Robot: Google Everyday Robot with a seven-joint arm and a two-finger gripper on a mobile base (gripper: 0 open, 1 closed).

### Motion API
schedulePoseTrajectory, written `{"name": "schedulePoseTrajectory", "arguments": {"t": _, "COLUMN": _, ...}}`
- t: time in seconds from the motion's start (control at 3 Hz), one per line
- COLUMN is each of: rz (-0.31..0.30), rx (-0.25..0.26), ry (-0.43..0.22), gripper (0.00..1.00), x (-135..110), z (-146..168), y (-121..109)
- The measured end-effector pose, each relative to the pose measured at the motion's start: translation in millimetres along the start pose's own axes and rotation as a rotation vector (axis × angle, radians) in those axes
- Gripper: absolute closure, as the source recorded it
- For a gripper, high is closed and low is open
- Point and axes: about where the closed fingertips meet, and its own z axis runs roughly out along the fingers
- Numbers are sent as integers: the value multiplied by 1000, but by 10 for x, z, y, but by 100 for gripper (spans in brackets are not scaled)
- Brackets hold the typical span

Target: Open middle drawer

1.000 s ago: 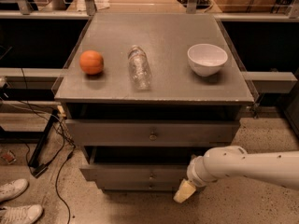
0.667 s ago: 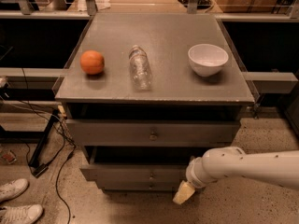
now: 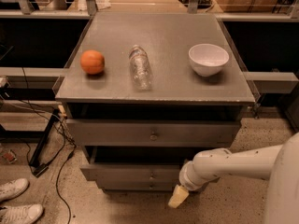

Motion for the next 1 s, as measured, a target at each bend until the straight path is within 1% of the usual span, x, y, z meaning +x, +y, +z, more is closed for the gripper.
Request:
{"name": "schedulePoseTrajectory", "arguments": {"t": 0.33, "rz": 2, "rx": -7, "ry": 6, "gripper": 0, "x": 19, "z": -9, "y": 20}}
{"name": "schedulePoseTrajectory", "arguments": {"t": 0.67, "rz": 28, "rx": -34, "ry": 22, "gripper": 0, "x": 157, "z": -63, "y": 139}}
{"name": "schedulePoseTrajectory", "arguments": {"t": 1.0, "rz": 28, "rx": -34, "ry": 22, "gripper": 0, "x": 145, "z": -92, "y": 138}}
